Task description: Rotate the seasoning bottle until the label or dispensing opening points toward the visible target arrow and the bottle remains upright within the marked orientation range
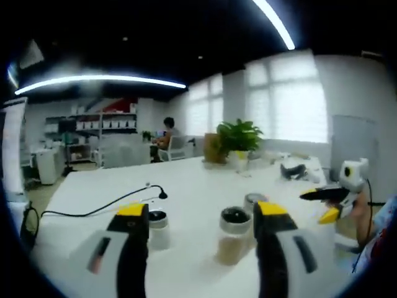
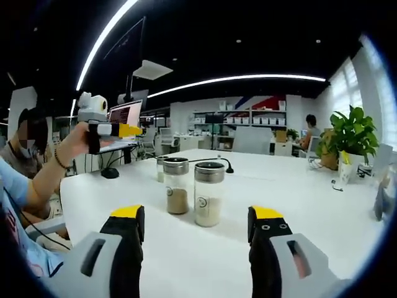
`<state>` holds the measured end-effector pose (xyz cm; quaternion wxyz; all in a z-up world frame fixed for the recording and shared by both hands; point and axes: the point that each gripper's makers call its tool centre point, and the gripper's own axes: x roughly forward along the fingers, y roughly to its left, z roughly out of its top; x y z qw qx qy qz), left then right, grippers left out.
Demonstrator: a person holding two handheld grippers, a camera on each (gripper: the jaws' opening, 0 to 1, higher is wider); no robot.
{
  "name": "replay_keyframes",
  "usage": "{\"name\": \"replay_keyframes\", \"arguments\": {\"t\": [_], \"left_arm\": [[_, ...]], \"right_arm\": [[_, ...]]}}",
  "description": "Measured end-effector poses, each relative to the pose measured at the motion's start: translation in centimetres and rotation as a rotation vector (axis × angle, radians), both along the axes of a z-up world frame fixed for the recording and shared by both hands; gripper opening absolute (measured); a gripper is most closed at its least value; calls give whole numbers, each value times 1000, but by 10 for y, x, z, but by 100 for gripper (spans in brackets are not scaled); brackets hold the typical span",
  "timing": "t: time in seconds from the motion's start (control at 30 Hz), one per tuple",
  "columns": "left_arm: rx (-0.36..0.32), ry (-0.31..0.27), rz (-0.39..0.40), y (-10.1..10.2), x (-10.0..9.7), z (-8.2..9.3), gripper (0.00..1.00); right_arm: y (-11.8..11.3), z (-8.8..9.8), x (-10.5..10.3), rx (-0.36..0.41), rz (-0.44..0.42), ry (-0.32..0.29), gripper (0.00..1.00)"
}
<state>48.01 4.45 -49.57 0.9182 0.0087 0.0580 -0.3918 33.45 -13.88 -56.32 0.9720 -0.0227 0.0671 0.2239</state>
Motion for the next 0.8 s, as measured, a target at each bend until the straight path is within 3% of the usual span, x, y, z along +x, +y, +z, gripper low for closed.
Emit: {"name": "replay_keyframes", "arguments": {"t": [0.1,0.2,0.4,0.63,0.8], "left_arm": [[50,42,38,-7,28,-19,71],[104,30,80,-12,54,-30,69],[155,80,140,-15,90,-49,66],[211,117,142,-26,104,-68,64],[254,87,193,-22,109,-69,63]], "right_arm": [[-2,-2,0,9,-3,15,65],[-6,-4,-1,12,-11,23,65],[-13,-1,-1,29,-25,13,64],[-13,0,-1,36,-29,11,64],[-10,1,-2,59,-14,11,63]]}}
